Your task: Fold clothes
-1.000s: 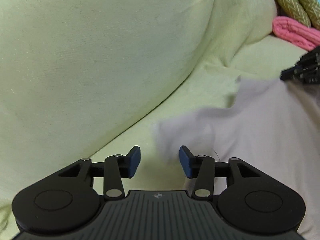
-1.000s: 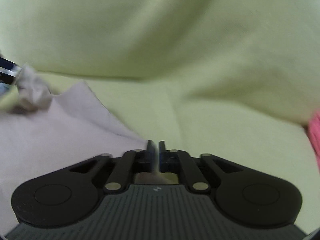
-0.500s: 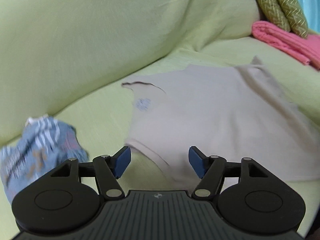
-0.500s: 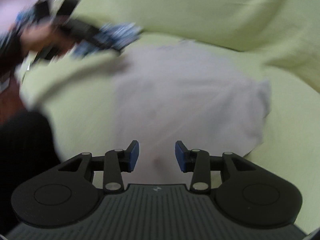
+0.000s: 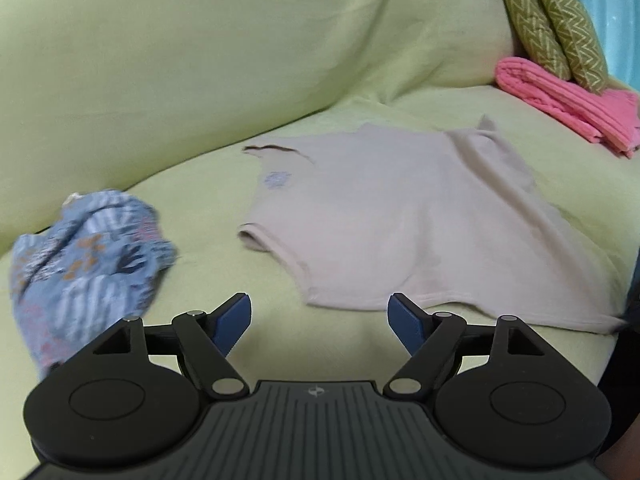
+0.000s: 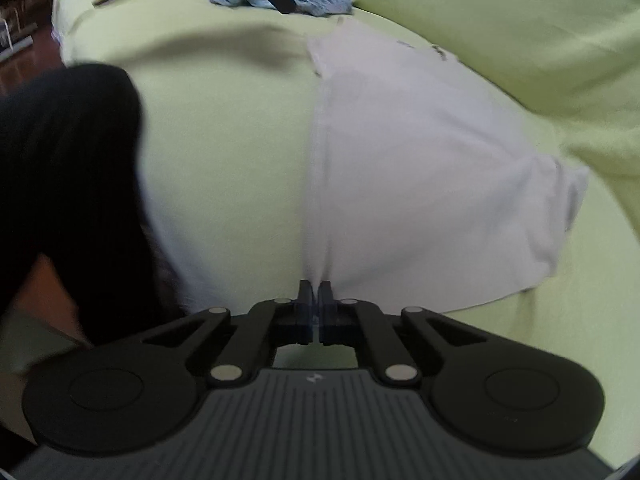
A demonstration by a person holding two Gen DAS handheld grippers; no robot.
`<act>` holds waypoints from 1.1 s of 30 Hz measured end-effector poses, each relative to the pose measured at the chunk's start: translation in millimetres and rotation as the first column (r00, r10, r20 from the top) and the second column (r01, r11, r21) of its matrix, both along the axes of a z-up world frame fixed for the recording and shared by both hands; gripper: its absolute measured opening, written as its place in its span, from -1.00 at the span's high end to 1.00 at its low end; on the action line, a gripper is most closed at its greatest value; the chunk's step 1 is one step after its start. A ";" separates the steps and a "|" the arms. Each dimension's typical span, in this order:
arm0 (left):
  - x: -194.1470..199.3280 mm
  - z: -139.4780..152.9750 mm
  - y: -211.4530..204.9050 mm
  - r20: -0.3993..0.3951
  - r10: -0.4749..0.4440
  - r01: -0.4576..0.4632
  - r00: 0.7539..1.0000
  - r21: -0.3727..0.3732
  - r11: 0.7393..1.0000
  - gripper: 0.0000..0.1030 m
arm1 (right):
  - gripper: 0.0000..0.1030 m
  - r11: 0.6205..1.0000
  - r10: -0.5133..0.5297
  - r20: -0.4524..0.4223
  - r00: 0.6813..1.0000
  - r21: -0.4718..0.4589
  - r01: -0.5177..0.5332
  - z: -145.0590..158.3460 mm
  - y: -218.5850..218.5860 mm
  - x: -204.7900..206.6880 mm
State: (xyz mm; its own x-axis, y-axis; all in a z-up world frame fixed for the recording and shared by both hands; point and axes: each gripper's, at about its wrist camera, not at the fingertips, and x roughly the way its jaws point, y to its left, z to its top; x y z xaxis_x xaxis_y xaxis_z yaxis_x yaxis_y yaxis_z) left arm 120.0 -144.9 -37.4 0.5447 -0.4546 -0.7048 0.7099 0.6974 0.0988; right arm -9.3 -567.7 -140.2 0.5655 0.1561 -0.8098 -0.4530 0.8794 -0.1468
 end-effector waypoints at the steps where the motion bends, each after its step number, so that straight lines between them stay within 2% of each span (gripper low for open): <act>1: 1.9 0.9 5.4 -0.003 0.014 -0.014 1.000 -0.005 1.000 -0.54 | 0.95 0.999 0.005 -0.014 1.000 0.044 -0.005 5.3 5.7 -2.9; 3: 6.4 1.9 15.8 -0.013 0.043 -0.043 0.999 -0.018 0.999 -0.57 | 0.95 0.991 0.038 -0.029 0.999 0.132 -0.034 18.0 22.3 -13.9; 5: 11.8 2.1 25.1 -0.027 0.072 -0.072 0.997 -0.031 0.997 -0.58 | 0.95 0.964 0.080 -0.053 0.995 0.258 -0.064 27.6 43.1 -20.2; 8: 27.1 -2.0 31.4 -0.065 0.108 -0.112 0.992 -0.062 0.992 -0.60 | 0.93 0.932 0.160 -0.095 0.983 0.342 -0.119 26.5 70.0 -19.5; 11: 47.2 -8.5 27.9 -0.119 0.114 -0.127 0.986 -0.105 0.986 -0.61 | 0.55 0.898 0.238 -0.134 0.962 0.408 -0.165 28.0 75.5 -8.4; 12: 54.6 -10.9 24.5 -0.138 0.111 -0.127 0.984 -0.116 0.985 -0.61 | 0.36 0.881 0.250 -0.123 0.960 0.440 -0.173 33.7 70.2 -3.4; 15: 79.5 -19.0 8.7 -0.178 0.098 -0.125 0.979 -0.146 0.981 -0.61 | 0.33 0.860 0.209 -0.059 0.976 0.486 -0.155 54.0 39.6 20.0; 18: 109.1 -31.5 -11.3 -0.214 0.091 -0.124 0.973 -0.149 0.981 -0.60 | 0.21 0.907 0.099 0.014 0.995 0.409 -0.096 63.4 -1.6 65.9; 21: 132.6 -45.1 -30.0 -0.256 0.098 -0.134 0.962 -0.125 0.983 -0.55 | 0.21 0.934 -0.035 0.065 0.997 0.358 0.010 60.9 -51.9 130.8; 24: 147.7 -56.6 -40.3 -0.327 0.088 -0.138 0.941 -0.133 0.982 -0.48 | -0.01 0.934 -0.132 0.083 0.988 0.345 0.096 52.7 -92.8 199.6; 26: 149.6 -57.7 -46.6 -0.355 0.054 -0.118 0.933 -0.161 0.980 -0.48 | -0.01 0.932 -0.174 0.083 0.981 0.337 0.137 45.5 -113.3 244.9; 29: 151.0 -57.9 -56.8 -0.366 0.010 -0.091 0.930 -0.202 0.975 -0.28 | -0.02 0.904 -0.232 0.033 0.972 0.375 0.203 31.0 -138.0 305.6; 31: 154.0 -57.8 -60.5 -0.352 0.003 -0.090 0.936 -0.230 0.969 0.29 | -0.02 0.884 -0.251 -0.007 0.968 0.405 0.232 17.6 -149.0 340.3; 33: 157.6 -55.5 -60.3 -0.329 0.002 -0.095 0.944 -0.266 0.959 0.40 | -0.03 0.870 -0.256 -0.024 0.966 0.429 0.242 6.3 -152.7 361.7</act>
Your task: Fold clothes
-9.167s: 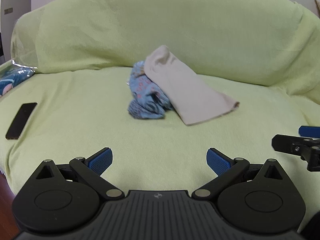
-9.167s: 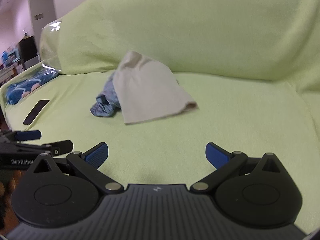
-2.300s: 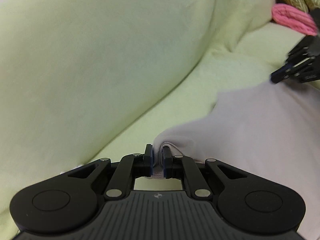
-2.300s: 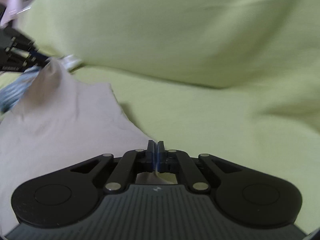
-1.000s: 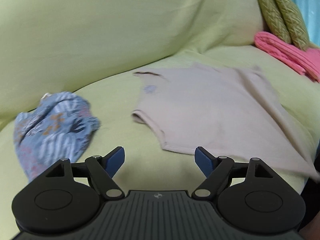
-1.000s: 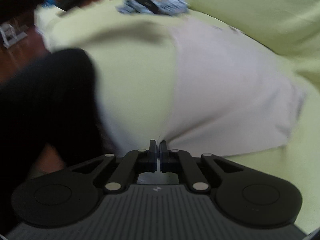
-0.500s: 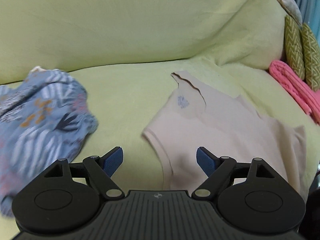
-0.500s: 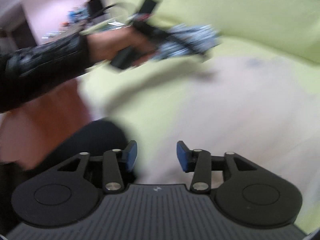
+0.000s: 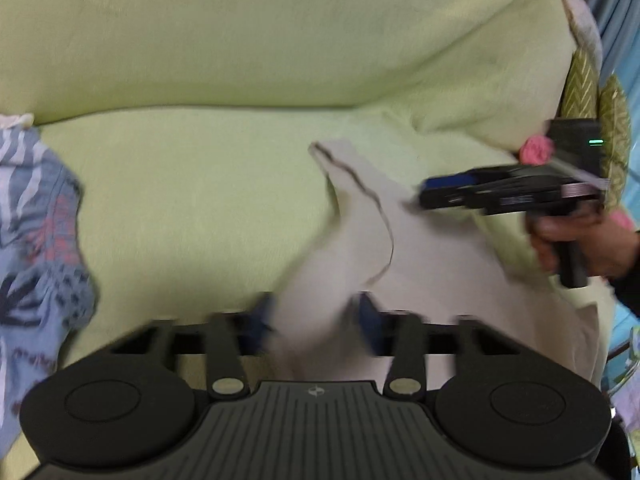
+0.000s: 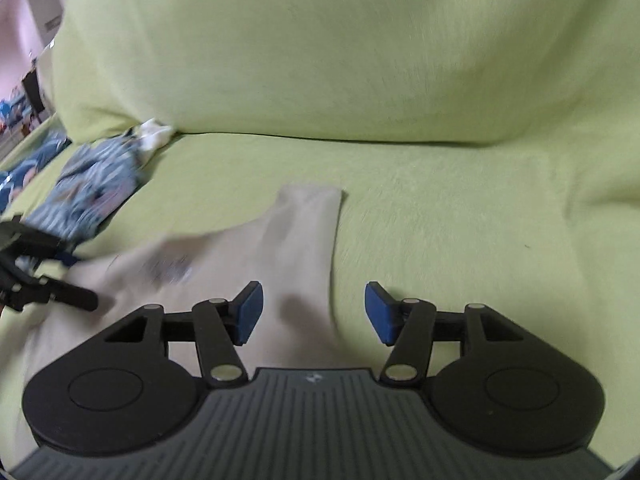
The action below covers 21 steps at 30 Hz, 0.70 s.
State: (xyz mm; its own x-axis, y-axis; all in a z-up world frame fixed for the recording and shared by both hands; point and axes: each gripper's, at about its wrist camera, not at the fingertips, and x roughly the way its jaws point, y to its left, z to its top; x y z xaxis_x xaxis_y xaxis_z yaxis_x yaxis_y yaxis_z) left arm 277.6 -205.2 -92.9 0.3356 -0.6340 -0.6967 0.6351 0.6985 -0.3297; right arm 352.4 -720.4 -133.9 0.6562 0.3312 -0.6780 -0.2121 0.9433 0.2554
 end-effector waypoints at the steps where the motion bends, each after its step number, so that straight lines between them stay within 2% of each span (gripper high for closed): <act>1: 1.5 1.1 0.6 0.018 0.008 -0.007 1.000 -0.017 1.000 0.40 | -0.13 1.000 -0.005 0.008 1.000 0.009 0.004 -5.2 1.8 8.5; 3: 2.6 3.9 1.2 0.059 0.022 -0.020 0.998 -0.040 0.999 0.43 | -0.33 1.000 -0.014 0.023 1.000 0.028 0.013 -15.5 5.3 25.5; 4: 2.7 5.5 1.1 0.080 0.027 -0.023 0.996 -0.043 0.999 0.56 | -0.38 0.999 -0.019 0.035 0.999 0.040 0.018 -17.3 3.6 32.0; 5: 2.2 6.8 0.5 0.103 0.028 -0.024 0.994 -0.042 0.999 0.67 | -0.38 0.998 -0.025 0.047 0.999 0.052 0.023 -18.9 1.6 38.3; 6: 1.5 8.0 -0.1 0.128 0.029 -0.025 0.991 -0.039 0.999 0.89 | -0.38 0.998 -0.019 0.052 0.998 0.062 0.016 -21.5 3.1 48.4; 9: 0.5 8.1 -3.6 0.166 0.005 -0.006 0.986 0.003 1.000 0.94 | -0.33 0.998 0.008 0.069 0.998 0.057 -0.012 -27.0 8.0 73.3; 11: 1.2 7.5 -3.2 0.170 -0.007 0.003 0.985 0.025 1.000 0.70 | -0.20 0.997 0.040 0.074 0.996 0.062 -0.045 -29.0 10.0 82.9; 12: 2.1 7.7 -1.1 0.167 -0.007 0.002 0.986 0.031 1.000 0.36 | 0.10 0.997 0.051 0.074 0.996 0.062 -0.056 -30.1 9.9 87.1; 13: 3.9 8.4 1.6 0.167 0.001 -0.006 0.986 0.030 1.000 0.03 | 0.57 0.996 0.064 0.070 0.995 0.066 -0.068 -30.5 10.3 89.5; 14: 6.9 10.7 6.8 0.169 0.013 -0.018 0.985 0.027 0.999 -0.08 | 0.81 0.995 0.071 0.060 0.996 0.073 -0.075 -30.8 10.7 91.4; 15: 9.3 11.4 10.8 0.163 0.022 -0.027 0.986 0.025 0.999 -0.15 | 0.93 0.994 0.075 0.050 0.996 0.082 -0.079 -30.4 10.4 91.5; 18: 15.8 8.1 17.6 0.105 0.030 -0.031 0.994 0.009 0.999 -0.17 | 0.94 0.995 0.046 0.092 0.995 0.083 -0.054 -20.1 10.0 72.5; 21: 17.4 3.1 14.3 0.052 -0.014 0.013 0.999 0.014 1.000 -0.17 | 0.94 0.999 -0.021 0.175 0.984 0.052 0.012 0.5 3.5 38.8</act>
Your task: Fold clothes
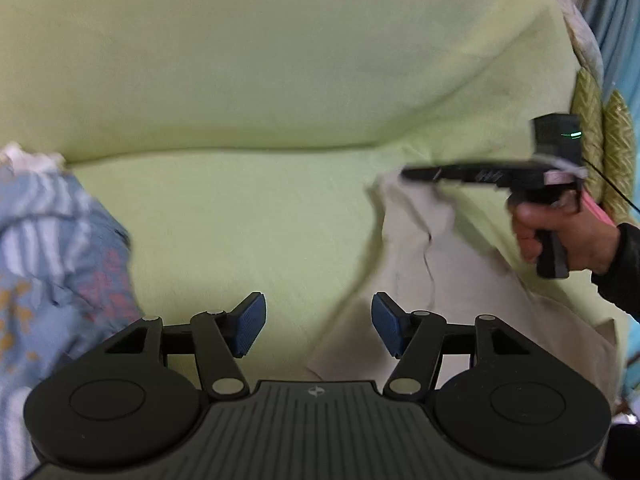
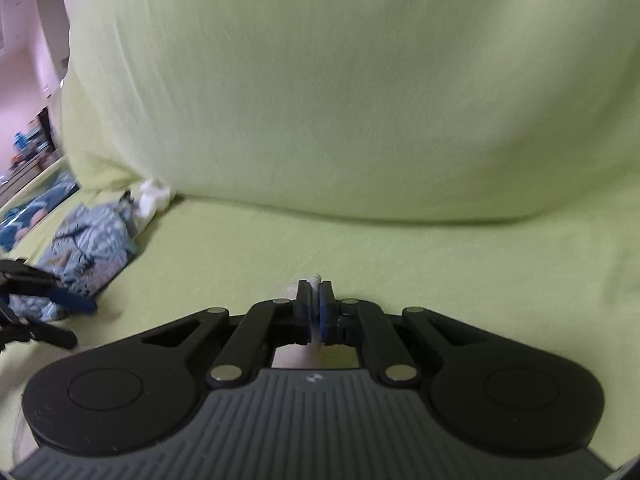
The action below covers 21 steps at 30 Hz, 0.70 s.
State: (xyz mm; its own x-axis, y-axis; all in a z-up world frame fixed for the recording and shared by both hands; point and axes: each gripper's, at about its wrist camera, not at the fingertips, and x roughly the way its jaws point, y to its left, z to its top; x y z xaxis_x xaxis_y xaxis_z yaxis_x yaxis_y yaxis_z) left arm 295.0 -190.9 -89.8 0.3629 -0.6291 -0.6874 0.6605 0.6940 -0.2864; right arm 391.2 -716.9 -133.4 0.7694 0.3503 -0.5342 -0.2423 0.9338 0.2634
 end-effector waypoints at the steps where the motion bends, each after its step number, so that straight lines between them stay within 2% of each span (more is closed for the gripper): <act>1: -3.5 -0.1 -4.1 -0.004 -0.022 0.022 1.000 -0.001 1.000 -0.17 | 0.94 1.000 -0.025 0.032 0.999 -0.012 0.026 8.0 -3.3 -14.5; 5: -27.0 6.2 -21.0 -0.022 -0.164 0.163 0.986 -0.036 0.986 -0.21 | 0.94 0.989 -0.129 0.131 0.983 -0.061 0.138 33.4 -17.2 -86.1; 7: -41.2 12.1 -24.1 -0.027 -0.227 0.226 0.973 -0.053 0.973 -0.24 | 0.94 0.985 -0.153 0.139 0.978 -0.061 0.163 34.7 -19.5 -128.6; 11: -58.5 14.0 -24.6 -0.059 -0.281 0.276 0.958 -0.079 0.958 -0.25 | 0.94 0.982 -0.154 0.133 0.979 -0.089 0.166 28.1 -15.1 -214.7; 13: -60.6 10.8 -22.7 -0.094 -0.271 0.261 0.958 -0.102 0.960 -0.35 | 0.94 0.981 -0.165 0.111 0.980 -0.081 0.175 22.5 -15.1 -248.2; 16: -54.8 5.3 -27.6 -0.166 -0.271 0.248 0.948 -0.146 0.958 -0.35 | 0.94 0.977 -0.185 0.070 0.980 -0.090 0.191 10.3 -20.0 -273.2; 18: -50.1 2.5 -35.3 -0.195 -0.276 0.248 0.941 -0.155 0.956 -0.35 | 0.94 0.976 -0.208 0.046 0.977 -0.056 0.210 5.1 -26.4 -276.9; 21: -41.6 -3.4 -50.3 -0.235 -0.266 0.233 0.935 -0.158 0.960 -0.31 | 0.94 0.975 -0.216 0.054 0.975 -0.031 0.218 7.9 -30.9 -271.1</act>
State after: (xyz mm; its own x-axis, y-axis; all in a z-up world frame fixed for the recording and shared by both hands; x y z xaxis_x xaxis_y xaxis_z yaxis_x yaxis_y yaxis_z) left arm 253.4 -241.2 -93.2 0.0089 -0.7641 -0.6451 0.7026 0.4638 -0.5397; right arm 120.1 -747.8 -125.4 0.8509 0.1528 -0.5026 -0.0447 0.9744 0.2205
